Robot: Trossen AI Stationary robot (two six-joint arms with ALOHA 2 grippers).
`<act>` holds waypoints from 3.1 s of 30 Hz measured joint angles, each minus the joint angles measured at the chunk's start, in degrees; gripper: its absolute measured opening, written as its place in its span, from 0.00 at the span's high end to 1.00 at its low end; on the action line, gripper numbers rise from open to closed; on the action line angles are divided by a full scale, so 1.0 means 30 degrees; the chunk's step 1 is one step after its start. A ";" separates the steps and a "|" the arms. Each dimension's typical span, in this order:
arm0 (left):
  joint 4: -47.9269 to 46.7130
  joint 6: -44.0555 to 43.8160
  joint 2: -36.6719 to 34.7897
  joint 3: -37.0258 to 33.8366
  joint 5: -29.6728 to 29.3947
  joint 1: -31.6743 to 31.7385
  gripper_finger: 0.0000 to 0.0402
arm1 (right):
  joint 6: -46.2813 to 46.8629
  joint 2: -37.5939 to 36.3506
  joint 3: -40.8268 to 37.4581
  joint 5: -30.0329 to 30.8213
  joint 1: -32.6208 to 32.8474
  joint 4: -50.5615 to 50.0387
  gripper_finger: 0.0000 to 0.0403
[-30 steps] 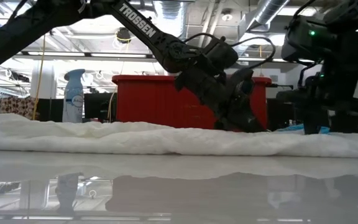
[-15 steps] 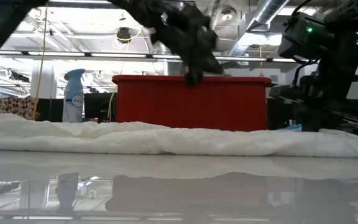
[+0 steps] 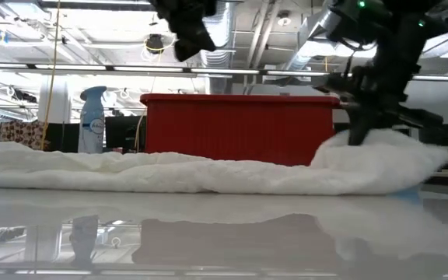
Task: Fold laundry
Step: Fold the white blouse
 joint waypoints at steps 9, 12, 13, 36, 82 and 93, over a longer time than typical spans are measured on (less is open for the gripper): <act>0.1765 -0.2183 -0.3410 -0.4288 -0.1256 0.0000 1.00 | -0.0526 0.0007 0.1778 0.0441 -0.0041 0.0050 0.95; 0.1908 -0.2371 -0.4204 -0.4977 -0.1991 -0.0007 1.00 | -0.1056 0.0406 0.2429 0.0457 -0.0280 0.0406 0.95; 0.1824 -0.2386 -0.4375 -0.5109 -0.2199 -0.0007 1.00 | -0.1297 0.0746 0.2665 0.0451 -0.0366 0.0511 0.95; 0.0116 -0.2348 -0.5951 -0.5157 -0.2459 0.0000 1.00 | -0.9983 1.1920 1.4588 -0.3827 -0.1873 0.0656 0.95; 0.7920 -0.5922 -0.6544 -0.9665 0.3105 -0.0434 1.00 | -1.2565 0.8201 1.5587 -0.0188 0.0625 -0.6241 0.51; 1.4494 -0.9497 -0.3909 -1.4381 0.3913 -0.0588 1.00 | -0.4597 0.8262 1.2311 -0.0089 0.0759 -0.5908 0.35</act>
